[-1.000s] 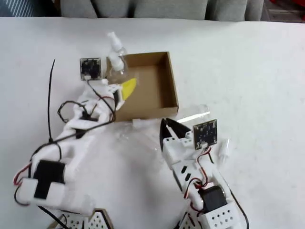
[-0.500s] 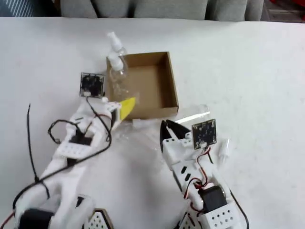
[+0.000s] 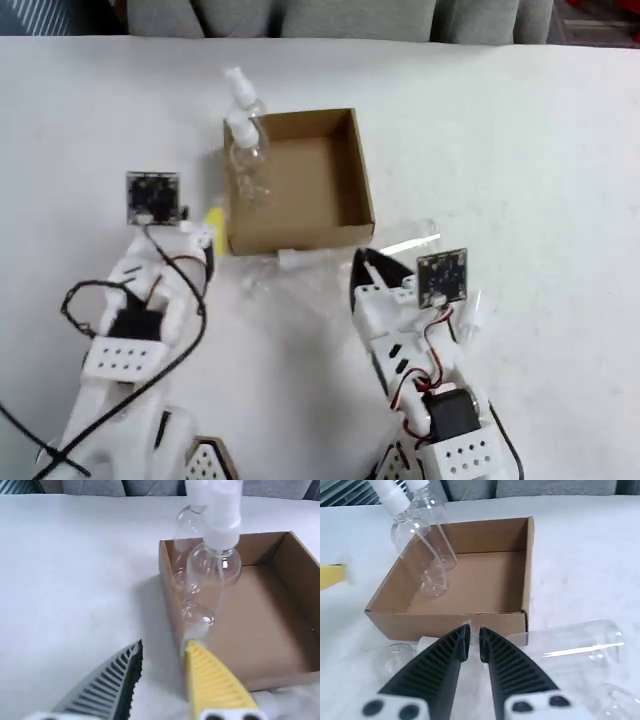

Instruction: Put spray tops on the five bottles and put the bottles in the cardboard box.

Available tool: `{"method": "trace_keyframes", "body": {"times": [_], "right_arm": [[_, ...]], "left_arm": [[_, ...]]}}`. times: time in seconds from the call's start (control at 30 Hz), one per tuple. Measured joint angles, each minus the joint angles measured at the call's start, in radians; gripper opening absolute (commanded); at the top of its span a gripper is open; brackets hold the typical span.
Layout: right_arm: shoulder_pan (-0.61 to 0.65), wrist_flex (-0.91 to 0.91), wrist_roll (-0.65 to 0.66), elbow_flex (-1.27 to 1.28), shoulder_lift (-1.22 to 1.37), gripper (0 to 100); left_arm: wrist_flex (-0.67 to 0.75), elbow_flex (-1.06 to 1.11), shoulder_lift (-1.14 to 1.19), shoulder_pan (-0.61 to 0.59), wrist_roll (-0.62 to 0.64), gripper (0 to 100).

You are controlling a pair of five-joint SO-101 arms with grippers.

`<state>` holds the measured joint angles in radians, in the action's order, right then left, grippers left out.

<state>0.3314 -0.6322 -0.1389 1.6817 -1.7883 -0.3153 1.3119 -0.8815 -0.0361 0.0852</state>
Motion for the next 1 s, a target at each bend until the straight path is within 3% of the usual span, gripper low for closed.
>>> {"method": "trace_keyframes", "body": {"times": [0.1, 0.37, 0.63, 0.8, 1.0], "right_arm": [[-0.044, 0.000, 0.026, 0.000, 0.000, 1.5], [-0.219, -0.049, 0.068, 0.000, 0.000, 1.5], [-0.491, -0.137, 0.242, 0.000, 0.000, 1.6], [-0.608, -0.140, 0.262, 0.000, 0.000, 1.6], [-0.628, -0.140, 0.265, 0.000, 0.000, 1.6]], "left_arm": [[-0.054, 0.000, -0.023, -0.046, -0.017, 4], [-0.066, 0.075, -0.032, -0.094, -0.209, 4], [-0.092, 0.075, -0.032, -0.115, -0.534, 4], [-0.281, 0.026, -0.078, -0.054, -0.704, 3], [-0.574, -0.129, -0.126, 0.155, -0.976, 3]]}}
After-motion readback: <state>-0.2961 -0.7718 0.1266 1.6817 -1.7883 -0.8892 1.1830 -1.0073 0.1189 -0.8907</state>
